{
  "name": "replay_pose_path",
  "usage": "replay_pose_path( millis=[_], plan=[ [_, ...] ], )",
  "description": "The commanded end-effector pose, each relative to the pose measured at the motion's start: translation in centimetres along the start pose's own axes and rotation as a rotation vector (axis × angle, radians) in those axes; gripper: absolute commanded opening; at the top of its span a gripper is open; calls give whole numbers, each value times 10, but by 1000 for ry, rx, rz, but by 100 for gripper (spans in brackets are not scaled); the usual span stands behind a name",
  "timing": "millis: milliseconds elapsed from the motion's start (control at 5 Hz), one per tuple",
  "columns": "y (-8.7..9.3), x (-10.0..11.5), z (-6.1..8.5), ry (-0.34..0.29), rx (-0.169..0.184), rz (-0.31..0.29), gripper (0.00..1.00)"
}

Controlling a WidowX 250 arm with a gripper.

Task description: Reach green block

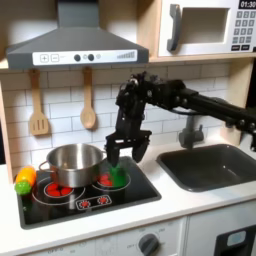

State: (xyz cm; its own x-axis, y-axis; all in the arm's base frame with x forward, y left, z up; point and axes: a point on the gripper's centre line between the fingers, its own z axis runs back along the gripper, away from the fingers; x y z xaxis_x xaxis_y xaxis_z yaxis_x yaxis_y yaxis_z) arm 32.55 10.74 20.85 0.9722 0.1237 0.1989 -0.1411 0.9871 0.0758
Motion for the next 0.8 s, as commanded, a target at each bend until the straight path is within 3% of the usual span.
replay_pose_path(
  millis=[0,600],
  plan=[
    [-1,7,-8,5,-18,-36,100],
    [0,18,-24,6,-26,-53,100]
  ],
)
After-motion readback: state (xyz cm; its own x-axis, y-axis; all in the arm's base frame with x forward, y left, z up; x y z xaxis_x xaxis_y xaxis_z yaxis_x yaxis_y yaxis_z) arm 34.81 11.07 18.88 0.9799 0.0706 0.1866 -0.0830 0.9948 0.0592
